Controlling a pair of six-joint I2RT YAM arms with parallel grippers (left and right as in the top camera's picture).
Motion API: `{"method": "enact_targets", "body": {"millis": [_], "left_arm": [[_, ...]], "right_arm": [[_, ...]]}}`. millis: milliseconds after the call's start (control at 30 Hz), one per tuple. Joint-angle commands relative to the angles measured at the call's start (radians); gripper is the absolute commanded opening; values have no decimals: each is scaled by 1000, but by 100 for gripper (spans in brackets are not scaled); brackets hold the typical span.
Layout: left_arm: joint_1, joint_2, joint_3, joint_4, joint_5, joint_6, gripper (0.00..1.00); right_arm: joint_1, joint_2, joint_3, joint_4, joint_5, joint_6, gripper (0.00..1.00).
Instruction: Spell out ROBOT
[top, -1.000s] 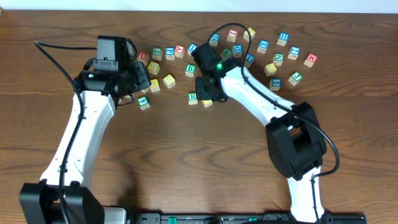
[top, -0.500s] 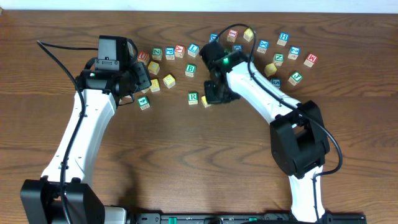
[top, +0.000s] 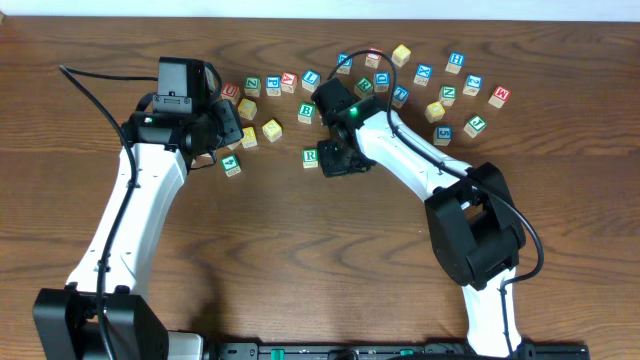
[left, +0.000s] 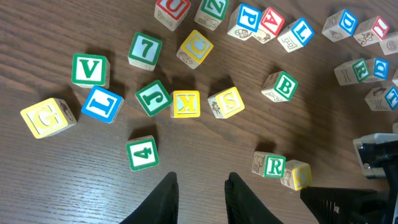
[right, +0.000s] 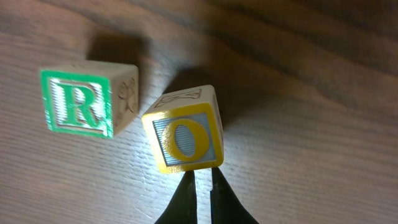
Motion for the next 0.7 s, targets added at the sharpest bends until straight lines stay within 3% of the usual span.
{"method": "enact_targets", "body": {"millis": [0, 667], "left_arm": [[3, 11, -8, -4, -10, 10, 26], [0, 11, -9, -3, -10, 10, 26]], "right_arm": [[11, 18, -3, 29, -11, -26, 4], [38, 24, -3, 83, -34, -56, 1]]}}
